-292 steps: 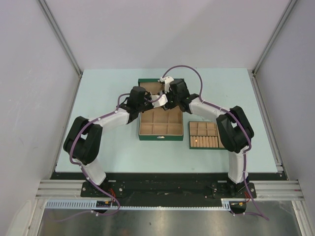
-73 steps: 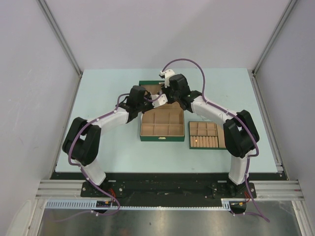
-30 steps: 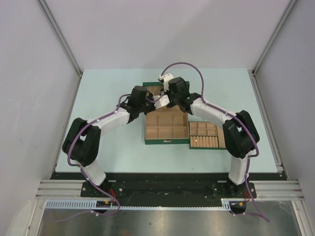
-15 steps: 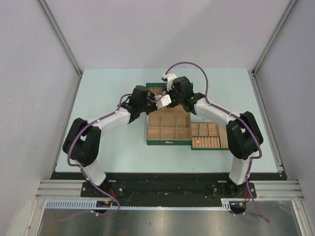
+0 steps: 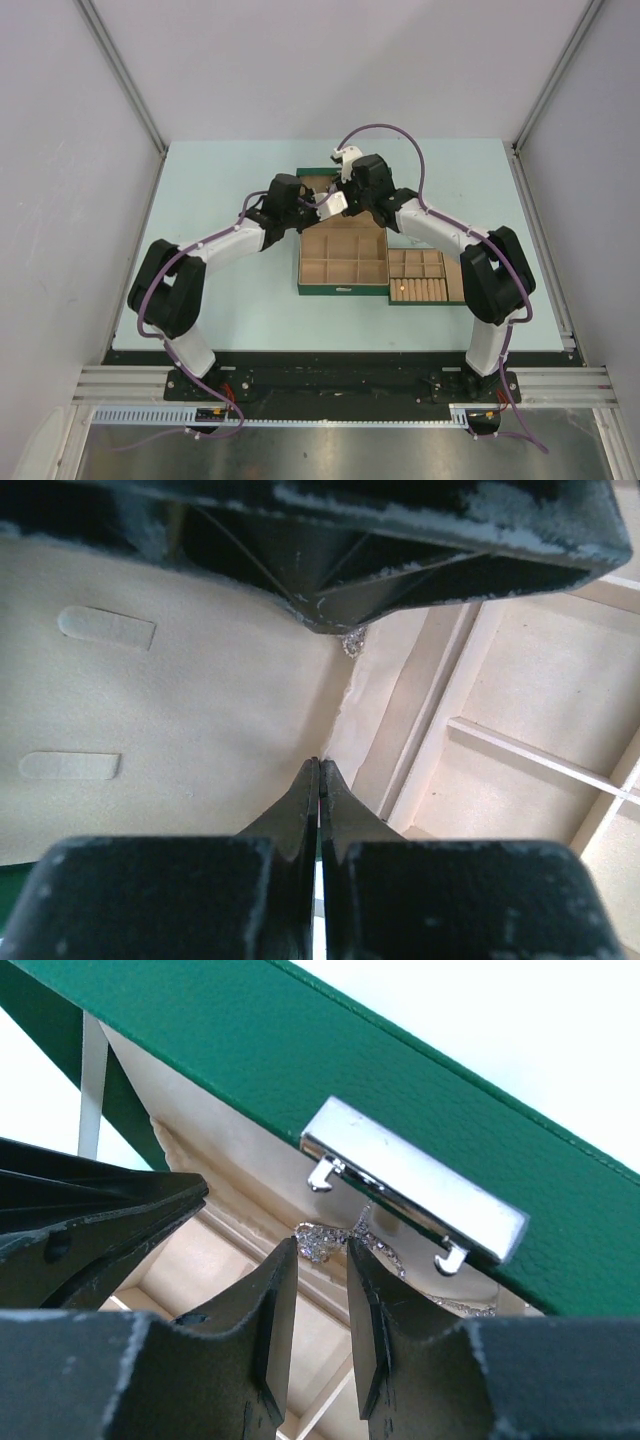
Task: Organize the mixed jewelry
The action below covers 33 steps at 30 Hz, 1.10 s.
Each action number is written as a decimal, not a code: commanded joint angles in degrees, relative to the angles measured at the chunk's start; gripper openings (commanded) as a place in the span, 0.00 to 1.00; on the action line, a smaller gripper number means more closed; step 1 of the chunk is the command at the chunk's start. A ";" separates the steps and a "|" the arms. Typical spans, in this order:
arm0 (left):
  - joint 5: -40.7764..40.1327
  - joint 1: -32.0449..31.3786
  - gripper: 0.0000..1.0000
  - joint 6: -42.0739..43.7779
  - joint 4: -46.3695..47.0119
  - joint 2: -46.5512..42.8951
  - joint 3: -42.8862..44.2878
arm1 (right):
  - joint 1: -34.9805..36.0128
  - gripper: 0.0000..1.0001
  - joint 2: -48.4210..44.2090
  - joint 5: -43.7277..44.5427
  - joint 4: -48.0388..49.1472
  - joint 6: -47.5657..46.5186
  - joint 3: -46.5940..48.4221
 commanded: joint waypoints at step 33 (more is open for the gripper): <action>-0.45 2.53 0.00 -1.95 1.17 1.30 4.92 | 1.88 0.22 -0.44 8.30 -3.24 -5.30 -2.32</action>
